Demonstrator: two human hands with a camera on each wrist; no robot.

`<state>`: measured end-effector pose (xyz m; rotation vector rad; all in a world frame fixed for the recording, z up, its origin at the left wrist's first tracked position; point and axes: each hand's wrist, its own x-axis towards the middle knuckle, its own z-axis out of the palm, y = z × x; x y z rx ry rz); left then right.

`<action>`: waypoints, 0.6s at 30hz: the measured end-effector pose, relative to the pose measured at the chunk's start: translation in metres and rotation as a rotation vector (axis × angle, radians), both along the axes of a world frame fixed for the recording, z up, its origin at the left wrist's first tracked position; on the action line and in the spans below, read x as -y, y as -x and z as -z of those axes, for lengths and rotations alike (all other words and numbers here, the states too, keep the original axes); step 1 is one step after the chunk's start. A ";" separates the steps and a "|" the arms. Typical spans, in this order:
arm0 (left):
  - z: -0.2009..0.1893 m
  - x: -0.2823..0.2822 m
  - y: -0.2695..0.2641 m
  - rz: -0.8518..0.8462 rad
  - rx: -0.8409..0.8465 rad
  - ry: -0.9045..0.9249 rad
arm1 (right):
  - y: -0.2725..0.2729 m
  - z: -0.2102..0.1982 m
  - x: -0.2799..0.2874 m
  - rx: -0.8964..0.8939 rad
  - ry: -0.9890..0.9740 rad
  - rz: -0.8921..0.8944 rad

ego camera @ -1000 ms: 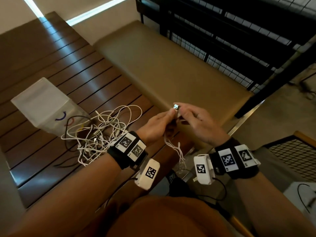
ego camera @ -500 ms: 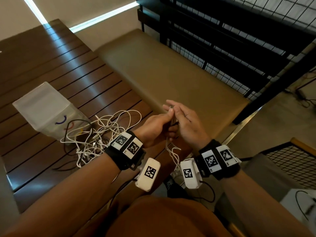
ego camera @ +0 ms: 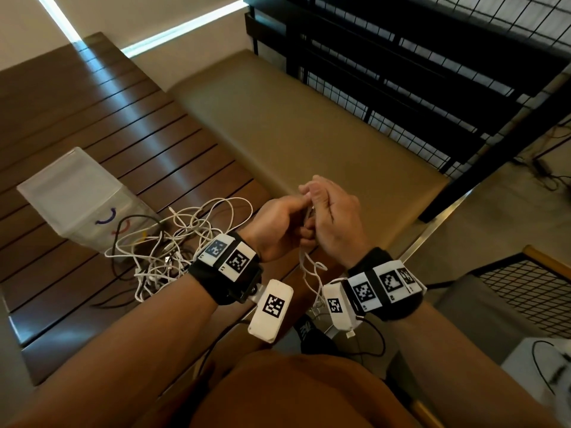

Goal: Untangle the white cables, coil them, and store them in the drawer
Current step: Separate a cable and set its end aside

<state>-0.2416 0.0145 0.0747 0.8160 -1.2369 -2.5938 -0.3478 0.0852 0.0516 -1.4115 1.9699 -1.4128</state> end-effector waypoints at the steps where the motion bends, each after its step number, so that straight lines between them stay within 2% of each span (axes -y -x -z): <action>1: -0.001 -0.001 0.000 -0.002 0.016 0.015 | 0.001 -0.001 -0.001 0.024 -0.008 -0.014; 3: -0.003 -0.003 0.000 -0.020 0.051 0.095 | 0.003 0.000 -0.002 0.227 -0.022 -0.076; 5: -0.004 -0.004 0.001 -0.047 0.053 0.176 | 0.001 0.003 0.000 0.585 -0.070 -0.185; 7: -0.003 0.002 0.003 -0.139 0.056 0.181 | -0.005 0.009 0.002 0.934 -0.164 -0.321; 8: -0.003 0.007 0.003 -0.195 0.061 0.185 | -0.009 0.014 0.000 0.977 -0.237 -0.362; 9: -0.002 0.014 0.003 -0.236 0.068 0.207 | -0.011 0.018 -0.004 0.927 -0.336 -0.372; 12: 0.001 0.040 -0.011 -0.310 0.143 0.336 | -0.004 0.043 -0.020 0.634 -0.581 -0.289; 16: 0.000 0.071 -0.035 -0.447 0.297 0.489 | 0.028 0.108 -0.057 0.295 -0.909 -0.273; 18: -0.002 0.075 -0.040 -0.419 0.292 0.532 | 0.037 0.140 -0.075 0.134 -1.056 -0.301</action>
